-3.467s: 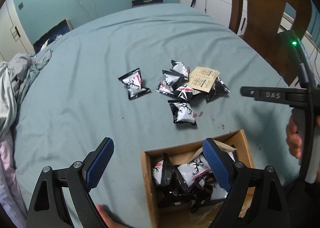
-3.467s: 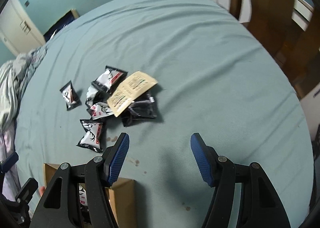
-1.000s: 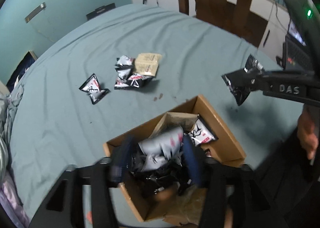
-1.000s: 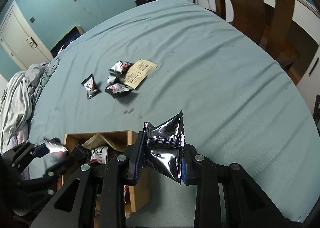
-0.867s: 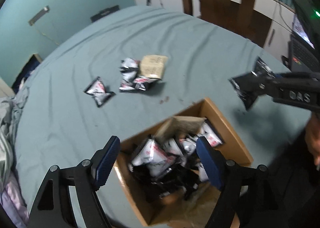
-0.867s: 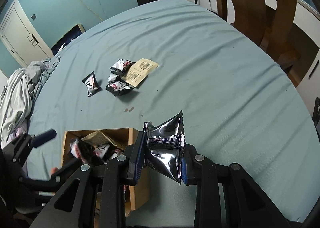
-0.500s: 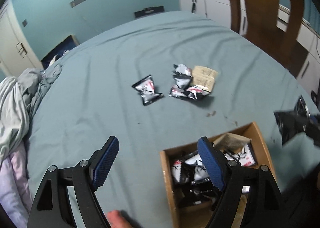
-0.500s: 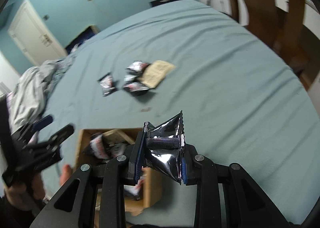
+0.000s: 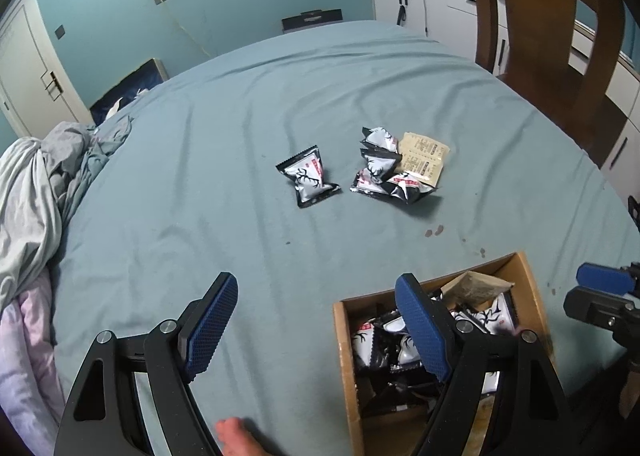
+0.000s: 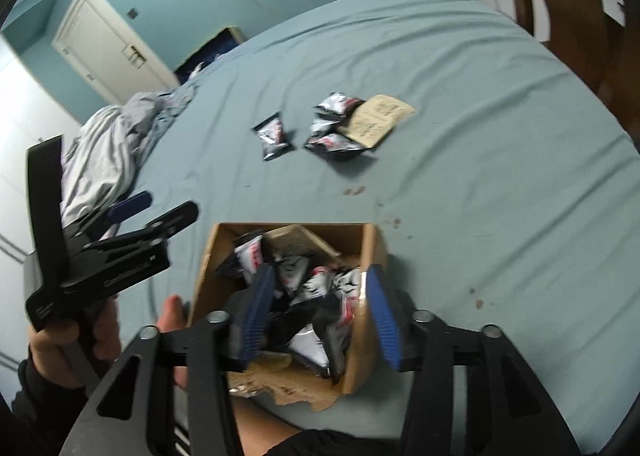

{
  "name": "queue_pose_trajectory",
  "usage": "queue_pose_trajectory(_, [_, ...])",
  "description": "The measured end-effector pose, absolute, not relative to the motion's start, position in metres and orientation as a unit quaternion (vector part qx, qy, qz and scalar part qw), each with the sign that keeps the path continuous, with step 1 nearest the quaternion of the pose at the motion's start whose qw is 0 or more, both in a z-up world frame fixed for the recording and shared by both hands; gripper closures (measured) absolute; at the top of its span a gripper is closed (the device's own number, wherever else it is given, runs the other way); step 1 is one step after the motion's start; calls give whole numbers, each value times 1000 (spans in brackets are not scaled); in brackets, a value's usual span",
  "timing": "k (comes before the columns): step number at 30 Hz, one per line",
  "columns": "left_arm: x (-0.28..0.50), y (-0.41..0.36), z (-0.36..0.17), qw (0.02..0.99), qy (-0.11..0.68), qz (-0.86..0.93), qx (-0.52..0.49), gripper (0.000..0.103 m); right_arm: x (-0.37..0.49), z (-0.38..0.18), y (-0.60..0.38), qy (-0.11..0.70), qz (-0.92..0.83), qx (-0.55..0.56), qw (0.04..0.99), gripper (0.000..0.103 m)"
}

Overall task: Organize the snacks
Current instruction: 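Drop the white packet into the box with the left tool while the right tool drops its black packet, then grasp a white packet from the pile with the right tool while the left tool grasps another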

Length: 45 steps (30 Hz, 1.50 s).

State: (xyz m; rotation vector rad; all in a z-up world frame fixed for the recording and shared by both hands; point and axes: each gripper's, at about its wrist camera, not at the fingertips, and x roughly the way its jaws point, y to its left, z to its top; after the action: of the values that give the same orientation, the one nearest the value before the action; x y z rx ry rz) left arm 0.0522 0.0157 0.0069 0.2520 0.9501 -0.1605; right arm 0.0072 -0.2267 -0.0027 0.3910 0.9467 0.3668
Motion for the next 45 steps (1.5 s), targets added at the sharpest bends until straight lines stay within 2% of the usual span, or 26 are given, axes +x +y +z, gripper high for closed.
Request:
queue_pose_trajectory(4, [51,14,7,878,454,-81,125,21,7,2,-235,446,156,211,856,45])
queue_pose_trajectory(11, [50,13,9,879,453,-81,127,21,2,3,-235,444,99,215,864,45])
queue_pose_trajectory(26, [55,19,8,871,474,-74,104,21,6,12,-240,437,99,208,870,45])
queue_pose_trajectory(32, [63,22,8,869,481,-76,87,21,24,17,-239,434,106,175,877,45])
queue_pose_trajectory(39, [89,33,4,865,494,-62,57,21,55,12,-254,437,109,186,873,45])
queue_pose_trajectory(45, [119,44,-8,861,505,-43,52,19,97,-2,-236,466,130,154,862,45])
